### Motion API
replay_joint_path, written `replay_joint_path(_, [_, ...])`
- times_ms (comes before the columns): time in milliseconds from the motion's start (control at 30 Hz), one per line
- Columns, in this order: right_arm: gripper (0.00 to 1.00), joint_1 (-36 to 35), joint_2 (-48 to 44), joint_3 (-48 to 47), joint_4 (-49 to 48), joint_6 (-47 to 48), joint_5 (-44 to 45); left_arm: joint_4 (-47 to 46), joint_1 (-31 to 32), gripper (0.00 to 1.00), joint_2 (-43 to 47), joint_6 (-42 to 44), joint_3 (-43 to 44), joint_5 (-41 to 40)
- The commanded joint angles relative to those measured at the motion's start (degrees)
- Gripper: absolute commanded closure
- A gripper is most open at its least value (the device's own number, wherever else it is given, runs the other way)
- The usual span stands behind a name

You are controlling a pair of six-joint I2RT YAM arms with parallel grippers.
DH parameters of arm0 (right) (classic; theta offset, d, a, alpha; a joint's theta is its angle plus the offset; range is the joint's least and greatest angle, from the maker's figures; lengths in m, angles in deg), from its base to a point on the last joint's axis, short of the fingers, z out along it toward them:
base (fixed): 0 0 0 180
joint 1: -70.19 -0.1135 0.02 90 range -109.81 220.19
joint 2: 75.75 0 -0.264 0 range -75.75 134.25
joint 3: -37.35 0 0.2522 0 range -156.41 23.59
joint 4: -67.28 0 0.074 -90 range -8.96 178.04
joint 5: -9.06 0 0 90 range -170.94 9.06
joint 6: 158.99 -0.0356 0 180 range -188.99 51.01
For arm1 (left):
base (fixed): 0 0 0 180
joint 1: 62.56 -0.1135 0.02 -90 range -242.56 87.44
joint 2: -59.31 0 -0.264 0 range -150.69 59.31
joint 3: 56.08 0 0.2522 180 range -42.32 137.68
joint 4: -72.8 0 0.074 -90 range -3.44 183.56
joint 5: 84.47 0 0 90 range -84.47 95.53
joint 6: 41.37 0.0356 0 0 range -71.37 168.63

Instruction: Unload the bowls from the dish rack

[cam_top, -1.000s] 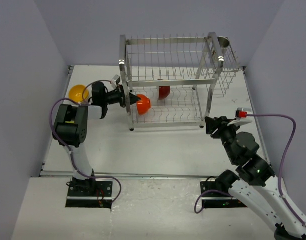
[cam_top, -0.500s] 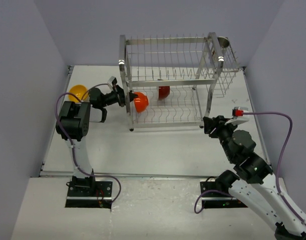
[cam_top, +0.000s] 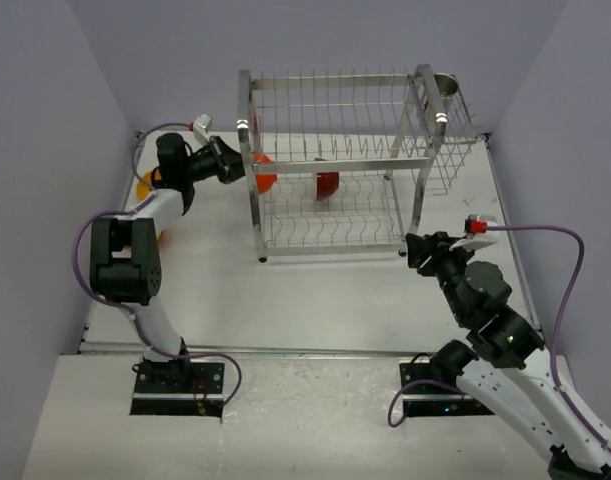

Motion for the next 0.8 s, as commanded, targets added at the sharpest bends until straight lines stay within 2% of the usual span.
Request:
replay_joint_path(0, [0.53,-0.2,-0.6,0.1,-2.1,0.8,-0.3,25.7,-3.8,1.00,5.2,21.3,6.1,-5.9])
replay_joint_path(100, [0.53,-0.2,-0.9,0.1,-2.1,0.9,-1.0,34.4,-6.1,1.00,7.2,26.9,7.7,-9.2])
replay_joint_path(133, [0.53,-0.2,-1.0,0.2,-2.2,0.8,-1.2,40.7,-6.9,1.00,7.5,29.2,8.7,-13.1])
replay_joint_path(167, [0.53,-0.2,-1.2,0.2,-2.2,0.7,-1.2,43.7,-7.2,1.00,7.8,33.7,10.7,-15.8])
replay_joint_path(333, [0.53,-0.3,-1.9,0.5,-2.3,0.6,-3.1,57.4,-7.9,1.00,11.2,42.1,14.7,-35.2])
replay_joint_path(500, [0.54,-0.8,-1.4,0.3,-2.5,0.7,-4.4,63.9,-7.9,1.00,14.8,48.9,16.2,-52.0])
replay_joint_path(767, [0.54,-1.0,-0.6,0.5,-3.4,0.9,-6.9,66.2,-7.9,1.00,15.7,51.3,16.1,-60.9])
